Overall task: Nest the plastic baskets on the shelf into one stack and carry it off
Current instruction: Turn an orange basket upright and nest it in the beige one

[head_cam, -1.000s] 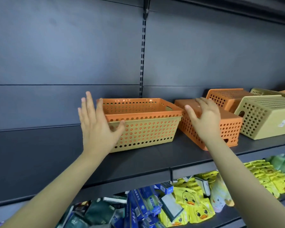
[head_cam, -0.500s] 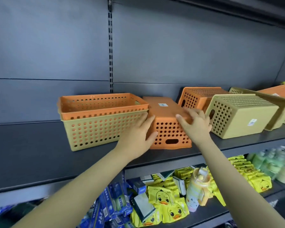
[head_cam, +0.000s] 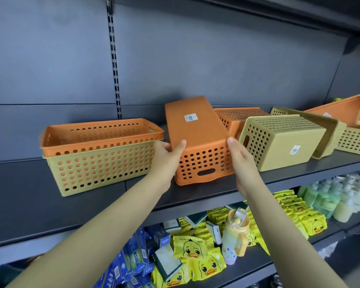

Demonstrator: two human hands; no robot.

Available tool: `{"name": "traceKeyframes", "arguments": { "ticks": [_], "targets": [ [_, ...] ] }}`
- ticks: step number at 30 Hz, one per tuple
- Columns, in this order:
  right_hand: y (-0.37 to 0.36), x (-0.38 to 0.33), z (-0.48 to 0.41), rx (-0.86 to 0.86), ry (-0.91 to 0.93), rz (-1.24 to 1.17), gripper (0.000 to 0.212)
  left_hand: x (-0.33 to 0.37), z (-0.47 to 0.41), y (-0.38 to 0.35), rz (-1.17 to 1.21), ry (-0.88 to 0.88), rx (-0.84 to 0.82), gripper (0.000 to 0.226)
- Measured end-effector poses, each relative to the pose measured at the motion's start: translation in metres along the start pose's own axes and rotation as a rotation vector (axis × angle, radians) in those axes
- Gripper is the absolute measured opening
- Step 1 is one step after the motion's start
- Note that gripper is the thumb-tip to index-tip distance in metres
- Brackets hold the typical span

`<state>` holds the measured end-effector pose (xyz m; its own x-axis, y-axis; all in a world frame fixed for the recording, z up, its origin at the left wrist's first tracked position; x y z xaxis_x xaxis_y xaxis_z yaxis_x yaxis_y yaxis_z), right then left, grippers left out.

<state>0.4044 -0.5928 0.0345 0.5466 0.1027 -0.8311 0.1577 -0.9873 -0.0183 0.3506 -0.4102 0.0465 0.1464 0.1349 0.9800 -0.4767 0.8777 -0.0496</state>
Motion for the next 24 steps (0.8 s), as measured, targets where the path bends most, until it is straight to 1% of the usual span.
{"name": "traceKeyframes", "arguments": {
  "ticks": [2, 4, 5, 6, 7, 8, 10, 12, 14, 15, 17, 19, 20, 22, 23, 24],
  "targets": [
    [0.008, -0.008, -0.003, 0.021, 0.019, -0.05, 0.039, 0.002, 0.003, 0.001, 0.089, -0.016, -0.057, 0.038],
    [0.016, -0.018, -0.006, 0.054, 0.018, -0.108, 0.036, 0.008, 0.007, 0.006, 0.163, -0.043, -0.118, 0.044],
    [0.019, -0.021, -0.009, 0.068, -0.002, -0.161, 0.041, 0.011, 0.008, 0.009, 0.196, -0.061, -0.149, 0.047],
    [0.021, -0.025, -0.011, 0.072, -0.044, -0.24, 0.054, 0.015, 0.01, 0.013, 0.223, -0.08, -0.184, 0.049],
    [0.022, -0.028, -0.013, 0.048, -0.105, -0.317, 0.065, 0.019, 0.012, 0.017, 0.237, -0.103, -0.22, 0.05],
    [0.021, -0.032, -0.014, -0.002, -0.158, -0.371, 0.07, 0.023, 0.015, 0.021, 0.237, -0.127, -0.247, 0.049],
    [0.015, -0.041, -0.016, -0.094, -0.199, -0.424, 0.062, 0.032, 0.02, 0.031, 0.197, -0.164, -0.247, 0.044],
    [0.006, -0.049, -0.018, -0.079, -0.151, -0.486, 0.057, 0.04, 0.025, 0.041, 0.097, -0.195, -0.193, 0.045],
    [-0.007, -0.057, -0.02, -0.078, -0.062, -0.511, 0.056, 0.046, 0.035, 0.051, -0.012, -0.217, -0.176, 0.05],
    [-0.016, -0.062, -0.02, -0.096, -0.025, -0.492, 0.054, 0.047, 0.039, 0.056, -0.057, -0.212, -0.181, 0.057],
    [-0.035, -0.068, -0.02, -0.133, 0.032, -0.436, 0.046, 0.05, 0.045, 0.065, -0.143, -0.192, -0.18, 0.081],
    [-0.055, -0.074, -0.02, -0.166, 0.09, -0.4, 0.044, 0.056, 0.052, 0.075, -0.2, -0.192, -0.158, 0.105],
    [-0.064, -0.077, -0.021, -0.178, 0.117, -0.392, 0.045, 0.06, 0.056, 0.081, -0.207, -0.201, -0.141, 0.107],
    [-0.081, -0.085, -0.021, -0.176, 0.17, -0.364, 0.046, 0.067, 0.06, 0.093, -0.166, -0.255, -0.098, 0.089],
    [-0.089, -0.089, -0.022, -0.17, 0.197, -0.337, 0.046, 0.07, 0.062, 0.1, -0.133, -0.281, -0.077, 0.084],
    [-0.097, -0.093, -0.024, -0.165, 0.221, -0.305, 0.046, 0.073, 0.063, 0.108, -0.114, -0.303, -0.049, 0.083]
  ]
}}
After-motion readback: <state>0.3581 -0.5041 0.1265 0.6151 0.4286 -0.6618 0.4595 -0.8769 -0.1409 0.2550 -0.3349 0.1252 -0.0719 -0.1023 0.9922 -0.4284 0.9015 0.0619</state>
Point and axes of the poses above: each hand's wrist, its own z-axis away from the middle knuckle, its own y-axis out of the back of the hand, x = y × z, the point moved 1 cm from there along -z, towards the middle knuckle, and after that the axes turned 15 degrees about y, right-handed, at the moved point
